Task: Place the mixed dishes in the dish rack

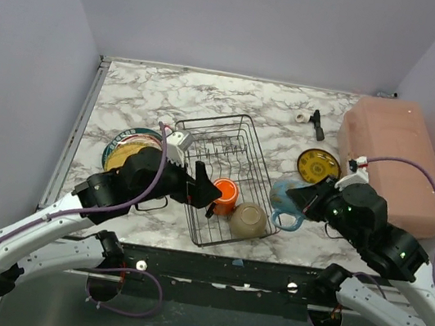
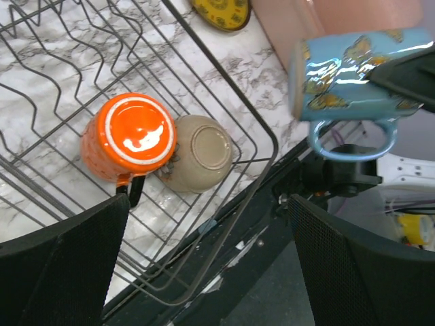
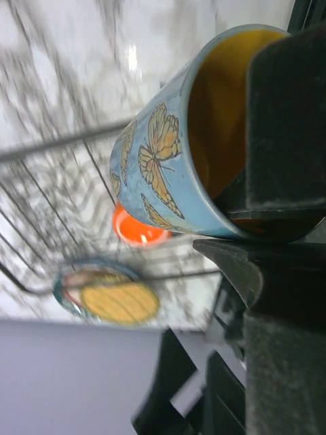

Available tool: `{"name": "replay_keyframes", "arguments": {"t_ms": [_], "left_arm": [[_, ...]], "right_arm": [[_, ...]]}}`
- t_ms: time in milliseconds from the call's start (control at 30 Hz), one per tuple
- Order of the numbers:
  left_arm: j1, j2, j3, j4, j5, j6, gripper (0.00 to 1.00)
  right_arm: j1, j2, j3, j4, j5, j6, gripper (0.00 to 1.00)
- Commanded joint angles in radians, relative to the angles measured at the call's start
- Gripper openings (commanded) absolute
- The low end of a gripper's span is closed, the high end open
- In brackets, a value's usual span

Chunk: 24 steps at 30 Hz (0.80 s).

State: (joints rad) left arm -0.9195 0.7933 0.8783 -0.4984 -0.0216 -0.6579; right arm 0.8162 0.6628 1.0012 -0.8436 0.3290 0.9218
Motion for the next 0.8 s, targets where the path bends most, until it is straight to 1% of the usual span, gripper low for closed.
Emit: {"name": "replay_keyframes", "arguments": {"t_ms": [0, 133, 167, 267, 367, 467, 600, 767], "left_arm": [[0.030, -0.051, -0.047, 0.117, 0.137, -0.089, 0.99], [0.059, -0.098, -0.101, 0.193, 0.187, -0.167, 0.98], [0.067, -0.113, -0.119, 0.210, 0.197, -0.192, 0.99], [0.103, -0.171, -0.178, 0.280, 0.231, -0.273, 0.99], [0.163, -0.229, -0.250, 0.355, 0.286, -0.378, 0.98], [0.228, -0.279, -0.325, 0.453, 0.358, -0.493, 0.99], [0.291, -0.293, -0.392, 0.570, 0.449, -0.604, 0.99], [0.315, -0.238, -0.434, 0.760, 0.551, -0.698, 0.98]], "right_arm": [[0.003, 0.001, -0.082, 0.503, -0.356, 0.055, 0.00], [0.003, 0.055, -0.177, 0.809, -0.531, 0.169, 0.00], [0.003, 0.070, -0.195, 0.889, -0.556, 0.197, 0.00], [0.003, 0.114, -0.239, 1.051, -0.623, 0.264, 0.00], [0.003, 0.159, -0.276, 1.206, -0.690, 0.326, 0.00], [0.004, 0.185, -0.321, 1.373, -0.722, 0.398, 0.00], [0.003, 0.213, -0.349, 1.492, -0.743, 0.451, 0.00], [0.004, 0.256, -0.368, 1.615, -0.785, 0.510, 0.00]]}}
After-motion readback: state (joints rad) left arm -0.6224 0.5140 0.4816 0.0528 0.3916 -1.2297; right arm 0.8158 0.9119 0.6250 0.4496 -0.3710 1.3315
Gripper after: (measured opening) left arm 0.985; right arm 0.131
